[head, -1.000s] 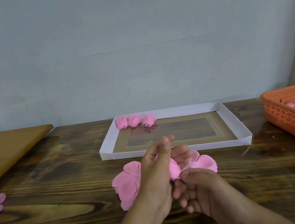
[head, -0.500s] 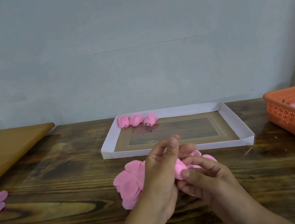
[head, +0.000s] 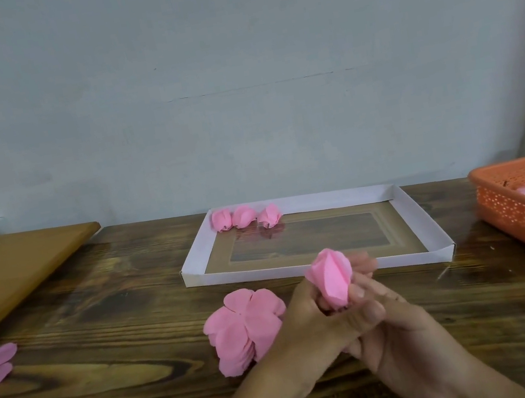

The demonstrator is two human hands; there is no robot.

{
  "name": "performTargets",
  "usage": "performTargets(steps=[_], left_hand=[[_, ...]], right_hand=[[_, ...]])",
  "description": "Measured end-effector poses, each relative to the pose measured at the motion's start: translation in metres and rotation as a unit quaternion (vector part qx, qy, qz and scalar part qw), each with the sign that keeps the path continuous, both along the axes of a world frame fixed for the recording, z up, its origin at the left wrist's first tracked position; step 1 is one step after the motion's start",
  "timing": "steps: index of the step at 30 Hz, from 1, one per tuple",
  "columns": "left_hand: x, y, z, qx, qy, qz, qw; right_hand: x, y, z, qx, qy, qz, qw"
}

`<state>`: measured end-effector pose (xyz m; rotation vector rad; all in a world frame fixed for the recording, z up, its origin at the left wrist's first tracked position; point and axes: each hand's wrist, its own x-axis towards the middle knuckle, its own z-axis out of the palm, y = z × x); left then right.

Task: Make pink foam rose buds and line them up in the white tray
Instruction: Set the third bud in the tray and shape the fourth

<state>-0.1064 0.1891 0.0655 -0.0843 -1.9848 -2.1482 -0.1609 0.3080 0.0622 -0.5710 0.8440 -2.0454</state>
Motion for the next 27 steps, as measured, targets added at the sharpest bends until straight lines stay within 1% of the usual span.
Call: performTargets(steps=[4, 8, 11, 15, 19, 23, 27], left_hand=[[0.004, 0.001, 0.007, 0.004, 0.013, 0.028, 1.000], [0.009, 0.000, 0.015, 0.006, 0.009, 0.031, 0.999], [0.012, 0.000, 0.019, -0.006, 0.023, 0.031, 0.999], [0.010, 0.001, 0.019, -0.018, 0.016, 0.054, 0.998], [0.007, 0.004, 0.017, -0.011, 0.012, 0.091, 0.996], [0.006, 0.005, 0.015, -0.007, 0.009, 0.098, 0.995], [0.006, 0.003, 0.013, -0.004, 0.021, 0.099, 0.995]], right_hand=[[0.003, -0.001, -0.001, 0.048, 0.028, 0.004, 0.998], [0.001, 0.000, -0.001, 0.069, 0.021, 0.055, 0.996], [-0.003, 0.001, -0.001, 0.081, 0.019, 0.078, 0.994], [-0.005, 0.001, 0.000, 0.098, 0.029, 0.069, 0.992], [-0.003, 0.000, 0.003, 0.114, 0.028, 0.060, 0.991], [-0.003, 0.000, 0.002, 0.113, 0.010, 0.067, 0.991], [-0.002, 0.000, 0.003, 0.116, 0.038, 0.076, 0.990]])
